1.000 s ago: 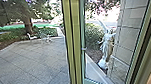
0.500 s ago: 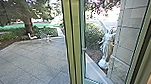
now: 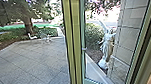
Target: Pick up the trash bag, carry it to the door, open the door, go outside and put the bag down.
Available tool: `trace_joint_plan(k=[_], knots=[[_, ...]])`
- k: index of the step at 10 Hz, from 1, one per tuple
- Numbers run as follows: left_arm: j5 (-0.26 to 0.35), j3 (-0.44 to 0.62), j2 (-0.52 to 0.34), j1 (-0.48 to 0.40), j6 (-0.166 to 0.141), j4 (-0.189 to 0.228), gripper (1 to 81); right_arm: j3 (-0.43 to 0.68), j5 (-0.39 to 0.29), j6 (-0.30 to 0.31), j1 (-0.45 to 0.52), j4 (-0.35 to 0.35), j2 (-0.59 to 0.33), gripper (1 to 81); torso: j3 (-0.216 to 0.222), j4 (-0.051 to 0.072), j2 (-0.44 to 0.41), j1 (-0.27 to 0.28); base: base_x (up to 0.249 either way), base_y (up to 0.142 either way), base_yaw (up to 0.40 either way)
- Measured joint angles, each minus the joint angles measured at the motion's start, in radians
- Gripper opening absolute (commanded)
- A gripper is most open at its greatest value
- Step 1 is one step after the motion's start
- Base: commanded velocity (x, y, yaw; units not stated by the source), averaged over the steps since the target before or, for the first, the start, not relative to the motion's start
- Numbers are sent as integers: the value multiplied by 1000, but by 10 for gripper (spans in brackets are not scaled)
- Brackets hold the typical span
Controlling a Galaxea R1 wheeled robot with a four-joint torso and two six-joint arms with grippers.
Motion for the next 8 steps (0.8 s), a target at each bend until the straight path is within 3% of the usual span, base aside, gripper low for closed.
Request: trace_joint_plan(k=[1, 2, 4, 5, 6, 8], knots=[[0, 0, 0, 0, 0, 0, 10, -2, 3, -33, -16, 19, 0, 811, 0, 0, 0, 0, 0, 0, 0], [0, 0, 0, 0, 0, 0, 10, -10, 0, -114, -24, 79, 1, 811, 0, 0, 0, 0, 0, 0, 0], [0, 0, 0, 0, 0, 0, 10, -47, -16, -357, -26, 320, 17, 811, 0, 0, 0, 0, 0, -74, 0], [0, 0, 0, 0, 0, 0, 10, -61, 10, -461, -25, 436, 20, 811, 0, 0, 0, 0, 0, -94, 0], [0, 0, 0, 0, 0, 0, 10, -65, 34, -524, -20, 513, 19, 811, 0, 0, 0, 0, 0, -94, 0], [1, -1, -8, 5, 0, 0, 10, -59, 48, -544, -12, 535, 25, 811, 0, 0, 0, -1, 0, -94, 0]])
